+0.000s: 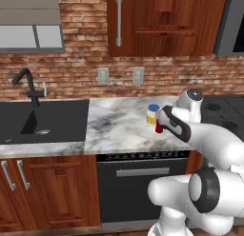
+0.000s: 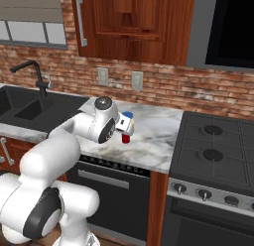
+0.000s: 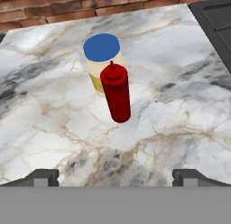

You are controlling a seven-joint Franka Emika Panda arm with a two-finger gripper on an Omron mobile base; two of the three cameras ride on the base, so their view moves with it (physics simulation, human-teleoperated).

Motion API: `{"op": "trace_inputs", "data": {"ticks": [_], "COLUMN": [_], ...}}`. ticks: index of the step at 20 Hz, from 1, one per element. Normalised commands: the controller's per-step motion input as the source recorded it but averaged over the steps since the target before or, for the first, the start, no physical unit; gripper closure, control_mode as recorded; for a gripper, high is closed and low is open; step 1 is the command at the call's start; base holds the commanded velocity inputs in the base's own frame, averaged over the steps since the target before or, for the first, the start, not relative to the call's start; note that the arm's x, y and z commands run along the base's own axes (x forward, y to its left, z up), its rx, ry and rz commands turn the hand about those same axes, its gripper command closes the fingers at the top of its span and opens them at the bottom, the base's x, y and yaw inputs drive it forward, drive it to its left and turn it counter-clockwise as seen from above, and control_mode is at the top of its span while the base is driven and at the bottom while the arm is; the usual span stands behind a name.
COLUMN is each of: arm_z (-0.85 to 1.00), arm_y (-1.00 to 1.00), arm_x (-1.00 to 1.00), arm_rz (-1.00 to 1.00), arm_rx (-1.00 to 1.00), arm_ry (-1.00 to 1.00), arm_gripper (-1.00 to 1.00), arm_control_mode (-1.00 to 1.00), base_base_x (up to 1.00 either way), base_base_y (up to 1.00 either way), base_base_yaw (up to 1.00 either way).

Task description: Place the mayonnaise and ketchup from the counter to the top shelf of the fridge. If the existing items in the fridge are on the top shelf, move them to other shelves.

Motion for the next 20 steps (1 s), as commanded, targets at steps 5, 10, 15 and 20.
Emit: {"op": "trace_inputs", "data": {"ticks": [5,10,15,20], "arm_z": [-0.17,-0.15,-0.08,-0.1], "arm_y": [0.0,-0.03,-0.06,-0.07], "arm_x": [0.37,0.32,0.23,0.17], "arm_rz": [0.0,0.0,0.0,0.0], "arm_rx": [0.0,0.0,0.0,0.0], "arm_ry": [0.0,0.0,0.0,0.0], "arm_gripper": [-1.0,-1.0,-1.0,-1.0], "arm_control_mode": [-1.0,-1.0,-1.0,-1.0], "base_base_x": [0.0,0.0,0.0,0.0], "base_base_y": [0.0,0.0,0.0,0.0], "base_base_yaw": [0.0,0.0,0.0,0.0]}}
